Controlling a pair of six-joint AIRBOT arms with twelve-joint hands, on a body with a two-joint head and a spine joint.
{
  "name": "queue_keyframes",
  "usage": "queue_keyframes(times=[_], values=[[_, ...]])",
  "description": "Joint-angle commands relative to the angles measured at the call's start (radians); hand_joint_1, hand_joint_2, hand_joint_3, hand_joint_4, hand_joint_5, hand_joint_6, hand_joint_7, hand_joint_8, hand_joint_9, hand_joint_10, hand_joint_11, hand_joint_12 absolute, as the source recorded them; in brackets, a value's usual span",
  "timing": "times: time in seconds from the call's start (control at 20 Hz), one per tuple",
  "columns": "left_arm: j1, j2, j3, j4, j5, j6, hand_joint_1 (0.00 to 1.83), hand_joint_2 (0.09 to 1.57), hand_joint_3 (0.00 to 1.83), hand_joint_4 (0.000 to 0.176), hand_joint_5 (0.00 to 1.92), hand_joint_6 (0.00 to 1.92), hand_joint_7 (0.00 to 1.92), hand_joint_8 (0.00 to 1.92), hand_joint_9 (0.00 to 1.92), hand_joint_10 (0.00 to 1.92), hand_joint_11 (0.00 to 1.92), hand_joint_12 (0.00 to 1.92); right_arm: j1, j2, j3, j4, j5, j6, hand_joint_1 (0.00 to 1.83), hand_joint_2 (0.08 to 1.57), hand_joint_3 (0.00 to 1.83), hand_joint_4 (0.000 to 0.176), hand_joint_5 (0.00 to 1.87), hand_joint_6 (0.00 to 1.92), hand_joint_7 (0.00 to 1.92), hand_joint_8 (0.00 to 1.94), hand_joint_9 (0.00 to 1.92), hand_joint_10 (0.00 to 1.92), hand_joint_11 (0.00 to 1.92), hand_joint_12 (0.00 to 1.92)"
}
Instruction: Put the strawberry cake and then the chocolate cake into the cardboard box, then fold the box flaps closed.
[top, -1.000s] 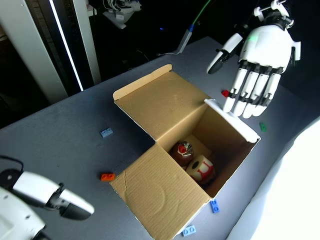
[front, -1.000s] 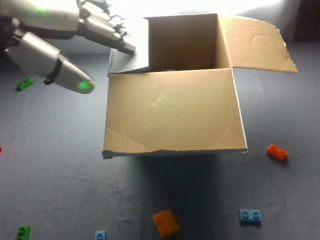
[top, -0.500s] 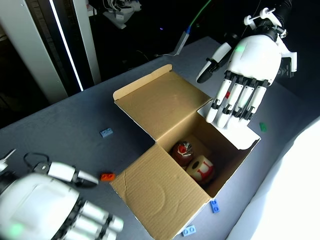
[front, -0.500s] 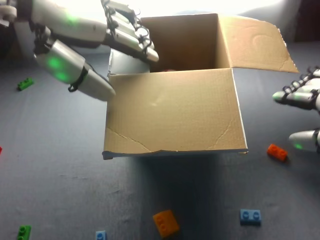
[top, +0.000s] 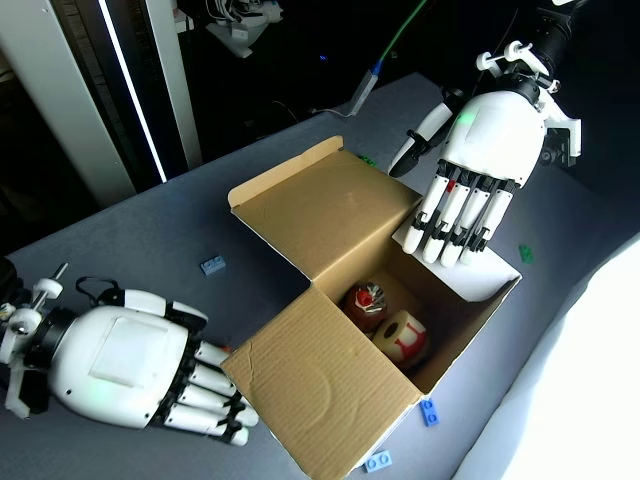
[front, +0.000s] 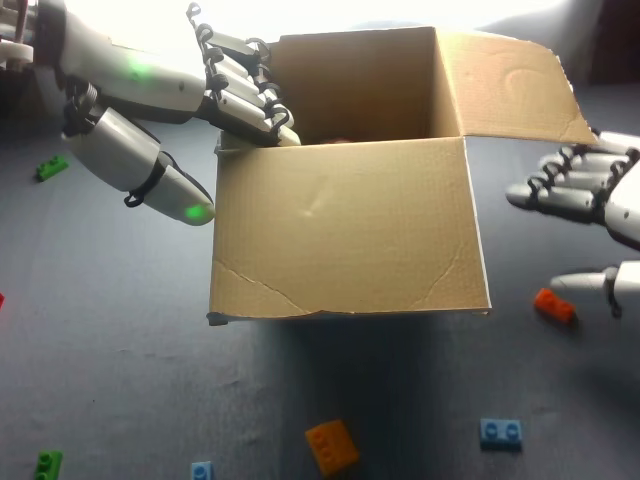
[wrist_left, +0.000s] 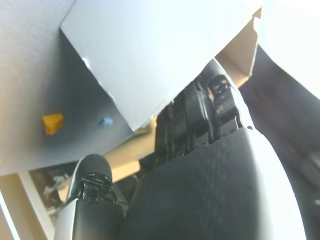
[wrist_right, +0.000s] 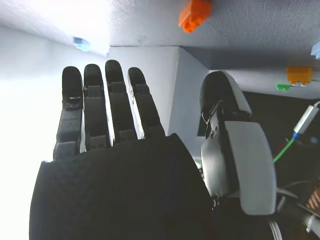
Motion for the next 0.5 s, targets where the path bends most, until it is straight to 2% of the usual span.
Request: queue_keyframes(times=[0.0,0.2,0.35,0.4,0.45], values=[[0.004,0.007,0.005,-0.049,0.009,0.003,0.0,1.2,0.0,0.023,0.25,0.0,0.25,0.0,0.29,0.0,0.0,0.94,0.004,0.014,0.005,0.015,0.172,-0.001,0.0,1.27,0.0,0.0,0.17,0.0,0.22,0.0,0.19,0.01,0.0,0.55],[0.009,0.007,0.012,-0.049,0.009,0.0,0.0,1.19,0.0,0.022,0.25,0.0,0.26,0.0,0.29,0.0,0.0,0.97,0.03,0.025,0.003,0.015,0.202,-0.003,0.0,1.28,0.0,0.0,0.18,0.0,0.23,0.0,0.2,0.01,0.0,0.56],[-0.021,0.007,0.019,-0.057,0.009,-0.006,0.0,1.19,0.0,0.022,0.23,0.0,0.24,0.0,0.28,0.0,0.0,0.94,0.053,0.038,-0.002,0.015,0.219,-0.016,0.0,1.28,0.0,0.0,0.19,0.0,0.24,0.0,0.21,0.01,0.0,0.59],[-0.031,0.007,0.022,-0.059,0.009,-0.008,0.0,1.19,0.0,0.018,0.23,0.0,0.24,0.0,0.27,0.0,0.0,0.94,0.06,0.042,-0.006,0.015,0.219,-0.017,0.0,1.28,0.0,0.0,0.18,0.0,0.23,0.0,0.21,0.01,0.0,0.59],[-0.04,0.007,0.026,-0.059,0.007,-0.011,0.0,1.19,0.0,0.022,0.23,0.0,0.25,0.0,0.29,0.0,0.0,0.98,0.07,0.047,-0.013,0.015,0.219,-0.017,0.0,1.27,0.0,0.0,0.19,0.0,0.24,0.0,0.22,0.01,0.0,0.64]])
